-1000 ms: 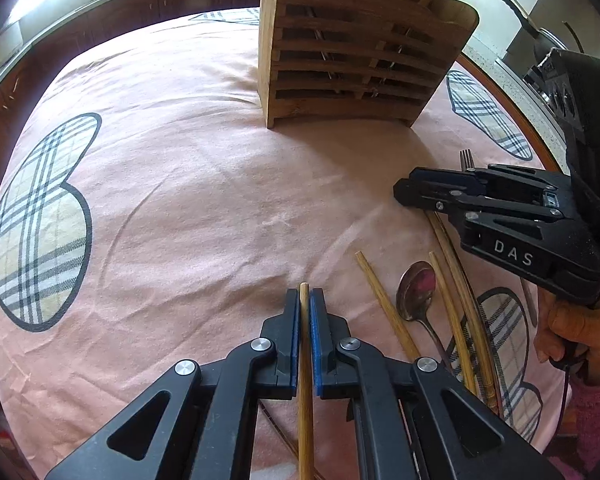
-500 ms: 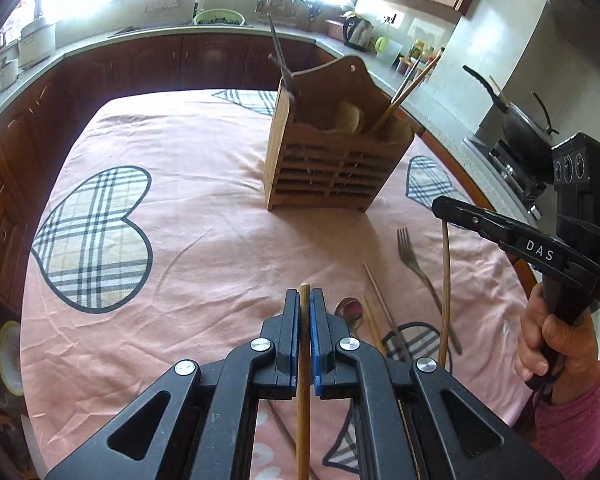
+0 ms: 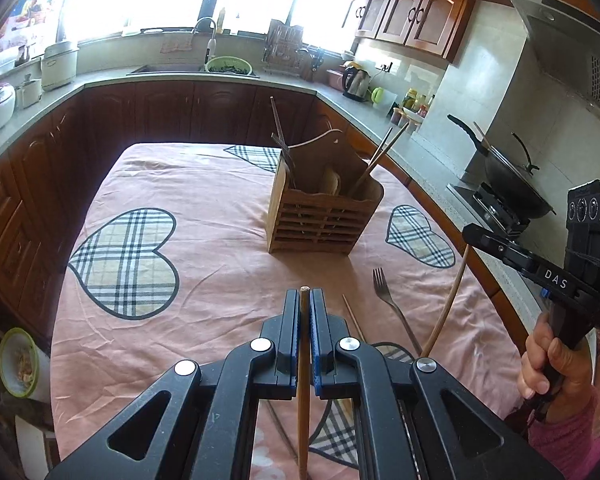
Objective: Organize utensils
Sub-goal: 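Carry both held chopsticks over the wooden holder and lower them in, then open both tools to drop the chopsticks into the holder, then move both open tools back to the chopsticks beside the spoon, then close the left tool on a metal chopstick while the right tool grasps a wooden chopstick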
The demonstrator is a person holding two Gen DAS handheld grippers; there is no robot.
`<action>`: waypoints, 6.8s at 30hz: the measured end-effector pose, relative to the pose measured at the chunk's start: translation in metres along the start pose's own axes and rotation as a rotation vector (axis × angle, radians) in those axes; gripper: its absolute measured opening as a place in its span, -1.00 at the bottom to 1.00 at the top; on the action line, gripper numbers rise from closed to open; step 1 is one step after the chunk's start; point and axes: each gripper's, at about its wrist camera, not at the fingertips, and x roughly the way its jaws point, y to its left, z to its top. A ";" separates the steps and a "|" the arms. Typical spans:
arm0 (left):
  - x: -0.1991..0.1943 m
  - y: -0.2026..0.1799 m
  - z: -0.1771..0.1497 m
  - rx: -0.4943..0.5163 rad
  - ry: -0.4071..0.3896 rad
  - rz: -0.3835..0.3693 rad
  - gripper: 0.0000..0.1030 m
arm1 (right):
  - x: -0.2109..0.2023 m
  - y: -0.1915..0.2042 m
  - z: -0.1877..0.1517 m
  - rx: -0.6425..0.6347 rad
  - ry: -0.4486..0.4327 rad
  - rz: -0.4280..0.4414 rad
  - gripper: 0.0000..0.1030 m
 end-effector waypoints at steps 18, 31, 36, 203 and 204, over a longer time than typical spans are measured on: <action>-0.031 -0.003 0.010 -0.057 -0.201 0.024 -0.94 | -0.038 0.001 0.025 0.002 -0.180 -0.030 -0.93; -0.010 -0.003 0.055 -0.043 -0.314 -0.013 -0.94 | -0.042 -0.012 0.068 0.016 -0.314 -0.060 -0.93; 0.003 0.002 0.073 -0.043 -0.365 -0.024 -0.94 | -0.041 -0.019 0.087 0.023 -0.362 -0.073 -0.93; 0.174 0.004 -0.073 0.050 0.301 0.281 -0.45 | 0.145 -0.017 -0.103 -0.026 0.415 -0.101 -0.82; 0.175 0.002 -0.072 0.054 0.301 0.278 -0.61 | 0.147 -0.015 -0.103 -0.044 0.419 -0.107 -0.82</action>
